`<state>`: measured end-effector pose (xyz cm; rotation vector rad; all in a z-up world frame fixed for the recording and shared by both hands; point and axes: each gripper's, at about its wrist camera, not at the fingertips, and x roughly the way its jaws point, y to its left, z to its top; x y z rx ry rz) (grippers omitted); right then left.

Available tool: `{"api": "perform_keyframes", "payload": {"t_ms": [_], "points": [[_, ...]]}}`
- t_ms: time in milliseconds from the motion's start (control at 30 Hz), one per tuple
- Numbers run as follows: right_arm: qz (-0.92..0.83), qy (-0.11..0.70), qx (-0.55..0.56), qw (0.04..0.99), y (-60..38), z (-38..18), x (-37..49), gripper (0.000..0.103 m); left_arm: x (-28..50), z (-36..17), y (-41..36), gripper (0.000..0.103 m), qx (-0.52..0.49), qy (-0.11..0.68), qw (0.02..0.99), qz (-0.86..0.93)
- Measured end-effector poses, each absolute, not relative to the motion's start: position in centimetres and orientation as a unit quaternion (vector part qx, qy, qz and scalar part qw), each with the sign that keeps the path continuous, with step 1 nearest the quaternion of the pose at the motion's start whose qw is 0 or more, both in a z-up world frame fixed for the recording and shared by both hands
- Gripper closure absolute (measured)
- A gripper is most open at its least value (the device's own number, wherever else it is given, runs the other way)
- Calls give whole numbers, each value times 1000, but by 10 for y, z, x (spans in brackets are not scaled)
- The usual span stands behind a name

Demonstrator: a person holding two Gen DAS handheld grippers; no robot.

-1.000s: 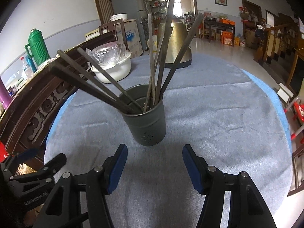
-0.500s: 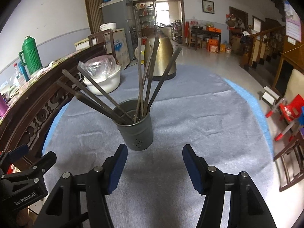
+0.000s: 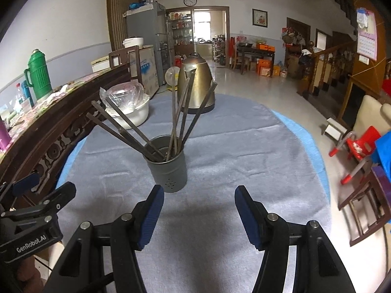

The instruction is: Organize utensils

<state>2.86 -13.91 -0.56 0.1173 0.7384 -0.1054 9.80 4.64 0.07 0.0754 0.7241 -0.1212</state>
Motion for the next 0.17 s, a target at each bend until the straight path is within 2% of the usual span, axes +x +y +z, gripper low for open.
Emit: {"api": "perform_keyframes", "payload": {"t_ms": [167], "points": [[-39,381,67,921,-159,-42,56,39,128,-55,46,8,7,415,909,-44]]}}
